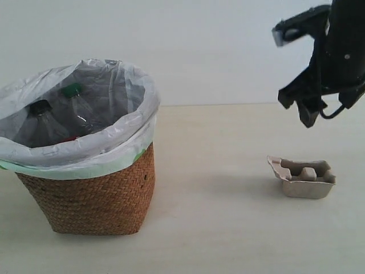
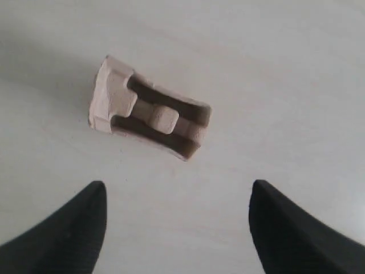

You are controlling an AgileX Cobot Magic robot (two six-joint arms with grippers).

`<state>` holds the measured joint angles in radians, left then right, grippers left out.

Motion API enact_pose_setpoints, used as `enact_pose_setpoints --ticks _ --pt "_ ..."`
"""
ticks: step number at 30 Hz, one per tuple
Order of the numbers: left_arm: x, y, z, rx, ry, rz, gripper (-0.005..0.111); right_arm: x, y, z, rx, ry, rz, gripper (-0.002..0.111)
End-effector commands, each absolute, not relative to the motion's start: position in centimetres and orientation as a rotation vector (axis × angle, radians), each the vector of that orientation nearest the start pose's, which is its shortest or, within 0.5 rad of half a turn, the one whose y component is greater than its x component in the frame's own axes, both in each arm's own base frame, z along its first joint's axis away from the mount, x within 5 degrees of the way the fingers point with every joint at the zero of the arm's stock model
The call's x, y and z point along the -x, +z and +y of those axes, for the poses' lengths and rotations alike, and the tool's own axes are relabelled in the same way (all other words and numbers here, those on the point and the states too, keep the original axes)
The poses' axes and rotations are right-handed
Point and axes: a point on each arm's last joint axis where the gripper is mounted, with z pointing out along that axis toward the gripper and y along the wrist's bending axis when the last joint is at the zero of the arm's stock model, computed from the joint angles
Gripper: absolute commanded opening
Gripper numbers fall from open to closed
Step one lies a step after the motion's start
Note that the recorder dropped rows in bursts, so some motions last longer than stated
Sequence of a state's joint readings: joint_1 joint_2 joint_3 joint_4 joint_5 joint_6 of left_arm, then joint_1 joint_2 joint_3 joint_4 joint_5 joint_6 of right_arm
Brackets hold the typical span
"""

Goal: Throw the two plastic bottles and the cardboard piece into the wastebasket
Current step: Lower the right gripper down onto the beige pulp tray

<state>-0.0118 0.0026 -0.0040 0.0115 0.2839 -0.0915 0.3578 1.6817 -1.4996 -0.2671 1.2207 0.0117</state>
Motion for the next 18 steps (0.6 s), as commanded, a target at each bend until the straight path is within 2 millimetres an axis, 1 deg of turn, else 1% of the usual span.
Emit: enact_pose_setpoints --ticks 1,6,8,9,13,15,18 --pt "-5.5 18.8 0.0 0.066 -0.062 1.760 0.004 -34.0 28.5 9.8 0.771 -0.374 2.816 0.062" --pt "-5.5 18.8 0.0 0.066 -0.062 1.760 0.004 -34.9 26.7 9.8 0.943 -0.459 2.815 0.062" --pt "-5.5 18.8 0.0 0.066 -0.062 1.760 0.004 -35.1 26.1 9.7 1.083 -0.491 2.792 0.062" --pt "-5.5 18.8 0.0 0.066 -0.062 1.760 0.004 -35.2 25.9 9.7 1.119 -0.500 2.787 0.062" --pt "-5.5 18.8 0.0 0.066 -0.062 1.760 0.004 -35.7 24.7 9.9 1.261 -0.507 2.766 0.062" --pt "-5.5 18.8 0.0 0.066 -0.062 1.760 0.004 -36.1 23.7 10.1 1.369 -0.509 2.739 0.062" --pt "-5.5 18.8 0.0 0.066 -0.062 1.760 0.004 -36.7 22.3 10.3 1.484 -0.507 2.705 0.062"
